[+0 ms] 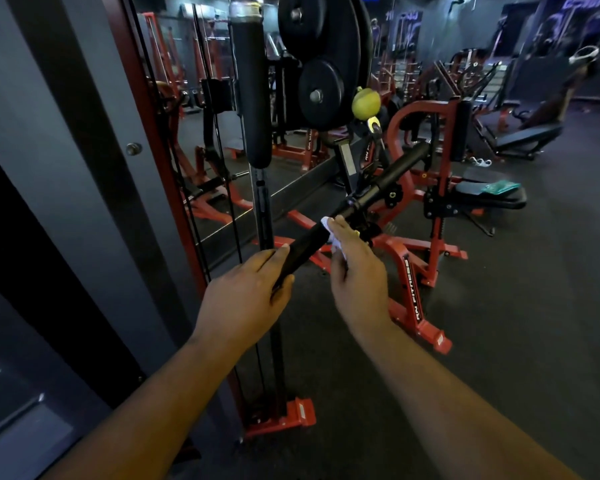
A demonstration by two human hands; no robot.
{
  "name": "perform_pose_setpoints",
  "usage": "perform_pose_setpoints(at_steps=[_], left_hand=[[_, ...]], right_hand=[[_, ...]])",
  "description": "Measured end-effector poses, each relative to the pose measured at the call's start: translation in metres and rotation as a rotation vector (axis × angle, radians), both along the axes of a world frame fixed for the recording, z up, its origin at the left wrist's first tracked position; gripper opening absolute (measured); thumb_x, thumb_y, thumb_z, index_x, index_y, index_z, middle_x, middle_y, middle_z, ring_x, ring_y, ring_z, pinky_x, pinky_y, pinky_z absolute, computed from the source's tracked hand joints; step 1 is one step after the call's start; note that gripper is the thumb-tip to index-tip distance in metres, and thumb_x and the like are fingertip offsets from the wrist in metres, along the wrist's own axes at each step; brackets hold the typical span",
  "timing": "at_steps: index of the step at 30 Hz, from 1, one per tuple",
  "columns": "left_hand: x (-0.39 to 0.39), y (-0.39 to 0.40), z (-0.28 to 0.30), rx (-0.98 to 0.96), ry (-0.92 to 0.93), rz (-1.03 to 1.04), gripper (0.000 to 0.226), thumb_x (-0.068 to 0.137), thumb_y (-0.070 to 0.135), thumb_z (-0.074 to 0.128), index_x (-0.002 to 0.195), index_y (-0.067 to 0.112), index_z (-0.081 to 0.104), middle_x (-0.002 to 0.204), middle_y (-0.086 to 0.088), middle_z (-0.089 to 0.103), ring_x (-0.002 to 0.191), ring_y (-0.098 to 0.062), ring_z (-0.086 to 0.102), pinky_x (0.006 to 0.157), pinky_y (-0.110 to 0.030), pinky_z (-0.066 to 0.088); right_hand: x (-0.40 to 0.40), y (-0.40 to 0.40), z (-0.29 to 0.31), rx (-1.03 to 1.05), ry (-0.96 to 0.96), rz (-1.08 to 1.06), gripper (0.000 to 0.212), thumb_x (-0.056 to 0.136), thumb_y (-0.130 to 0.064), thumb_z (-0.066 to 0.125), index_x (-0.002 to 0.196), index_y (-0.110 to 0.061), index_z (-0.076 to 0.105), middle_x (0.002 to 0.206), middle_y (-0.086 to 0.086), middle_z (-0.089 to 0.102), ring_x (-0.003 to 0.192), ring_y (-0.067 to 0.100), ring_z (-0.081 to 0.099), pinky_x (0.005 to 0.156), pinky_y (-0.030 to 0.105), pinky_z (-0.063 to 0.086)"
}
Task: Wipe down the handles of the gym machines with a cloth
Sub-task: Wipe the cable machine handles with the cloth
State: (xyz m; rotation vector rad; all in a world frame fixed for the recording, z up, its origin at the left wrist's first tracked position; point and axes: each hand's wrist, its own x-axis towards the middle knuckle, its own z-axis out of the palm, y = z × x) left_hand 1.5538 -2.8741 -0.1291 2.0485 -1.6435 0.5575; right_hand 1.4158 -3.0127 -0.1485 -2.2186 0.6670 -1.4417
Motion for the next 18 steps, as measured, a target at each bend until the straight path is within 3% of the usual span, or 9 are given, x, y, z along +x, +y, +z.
perform_pose_setpoints(at_steps=[4, 7, 9, 13, 16, 18], left_hand=[[0.000, -0.001, -0.001, -0.013, -0.006, 0.015, 0.053, 0.101, 0.045, 0.050, 0.149, 0.021, 0.051, 0.130, 0.002, 0.065, 0.089, -0.015, 0.069, 0.058, -0.030, 0.058], [-0.001, -0.004, -0.001, -0.015, -0.011, 0.017, 0.052, 0.101, 0.045, 0.050, 0.148, 0.022, 0.052, 0.129, 0.004, 0.066, 0.089, -0.013, 0.069, 0.059, -0.029, 0.057], [-0.001, -0.007, -0.002, -0.011, 0.008, 0.012, 0.052, 0.101, 0.045, 0.049, 0.148, 0.022, 0.052, 0.129, 0.003, 0.066, 0.090, -0.013, 0.069, 0.061, -0.030, 0.058], [0.003, -0.011, -0.007, -0.014, 0.018, 0.000, 0.052, 0.096, 0.039, 0.056, 0.142, 0.015, 0.058, 0.121, -0.002, 0.070, 0.084, -0.018, 0.070, 0.059, -0.031, 0.058], [0.009, -0.010, -0.010, -0.043, -0.040, 0.004, 0.051, 0.094, 0.037, 0.061, 0.139, 0.012, 0.062, 0.120, -0.004, 0.072, 0.085, -0.019, 0.072, 0.059, -0.029, 0.056], [0.013, -0.010, -0.009, -0.061, -0.063, 0.007, 0.051, 0.097, 0.041, 0.055, 0.139, 0.013, 0.062, 0.122, -0.003, 0.071, 0.086, -0.019, 0.072, 0.058, -0.030, 0.056]], right_hand=[[-0.011, -0.030, 0.020, -0.170, 0.035, -0.128, 0.048, 0.100, 0.001, 0.056, 0.147, -0.005, 0.048, 0.137, 0.016, 0.062, 0.121, 0.024, 0.065, 0.099, 0.033, 0.056], [0.000, -0.055, 0.030, -0.180, 0.300, -0.198, 0.047, 0.098, 0.004, 0.053, 0.144, -0.009, 0.055, 0.145, 0.016, 0.057, 0.138, 0.031, 0.051, 0.113, 0.051, 0.044], [0.007, -0.058, 0.024, -0.199, 0.361, -0.193, 0.047, 0.094, 0.007, 0.054, 0.138, -0.008, 0.060, 0.145, 0.015, 0.057, 0.140, 0.030, 0.049, 0.117, 0.053, 0.038], [0.009, -0.035, 0.014, -0.186, 0.322, -0.101, 0.045, 0.094, 0.007, 0.054, 0.137, -0.006, 0.061, 0.148, 0.016, 0.055, 0.143, 0.029, 0.046, 0.122, 0.037, 0.026], [0.009, -0.016, 0.010, -0.233, 0.343, 0.081, 0.046, 0.098, 0.002, 0.042, 0.141, -0.006, 0.058, 0.151, 0.015, 0.051, 0.145, 0.026, 0.042, 0.123, 0.043, 0.030], [0.003, -0.016, 0.014, -0.252, 0.309, 0.183, 0.046, 0.100, -0.002, 0.038, 0.140, -0.007, 0.058, 0.151, 0.015, 0.051, 0.145, 0.026, 0.044, 0.121, 0.044, 0.034]])
